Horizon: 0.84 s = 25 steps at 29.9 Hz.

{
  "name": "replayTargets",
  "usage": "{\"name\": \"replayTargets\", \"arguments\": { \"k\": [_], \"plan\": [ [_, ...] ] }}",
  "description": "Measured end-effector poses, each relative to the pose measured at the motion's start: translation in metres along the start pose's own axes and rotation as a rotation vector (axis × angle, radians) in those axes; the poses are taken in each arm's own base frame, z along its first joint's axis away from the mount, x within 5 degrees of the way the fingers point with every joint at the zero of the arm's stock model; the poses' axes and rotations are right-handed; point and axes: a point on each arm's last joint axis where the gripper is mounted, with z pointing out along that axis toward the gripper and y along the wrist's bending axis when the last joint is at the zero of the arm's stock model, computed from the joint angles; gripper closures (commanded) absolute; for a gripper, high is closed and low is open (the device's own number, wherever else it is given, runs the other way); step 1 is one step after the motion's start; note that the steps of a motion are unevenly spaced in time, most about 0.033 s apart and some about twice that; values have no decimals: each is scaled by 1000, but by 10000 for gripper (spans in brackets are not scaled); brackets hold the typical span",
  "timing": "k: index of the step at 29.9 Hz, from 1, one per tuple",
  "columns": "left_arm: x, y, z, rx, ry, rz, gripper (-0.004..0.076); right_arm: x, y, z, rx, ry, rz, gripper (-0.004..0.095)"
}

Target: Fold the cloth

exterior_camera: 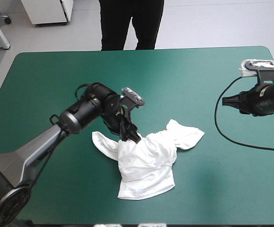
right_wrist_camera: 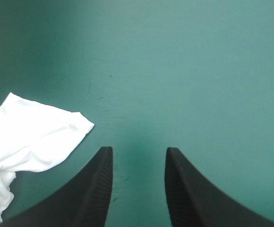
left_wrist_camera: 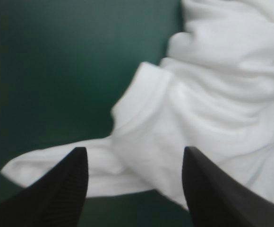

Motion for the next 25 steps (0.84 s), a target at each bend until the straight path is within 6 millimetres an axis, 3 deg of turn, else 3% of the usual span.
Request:
{"name": "replayTargets", "arguments": {
  "k": [7, 10, 16, 25],
  "plan": [
    [28, 56, -47, -99, -87, -175, 309, 0, 0, 0, 0, 1, 0, 561],
    [46, 68, -52, -117, -82, -230, 309, 0, 0, 0, 0, 1, 0, 561],
    [73, 71, -32, -111, -5, -269, 309, 0, 0, 0, 0, 1, 0, 561],
    [63, 84, 6, -104, 12, -288, 307, 0, 1, 1, -15, 4, 5, 561]
  ]
}}
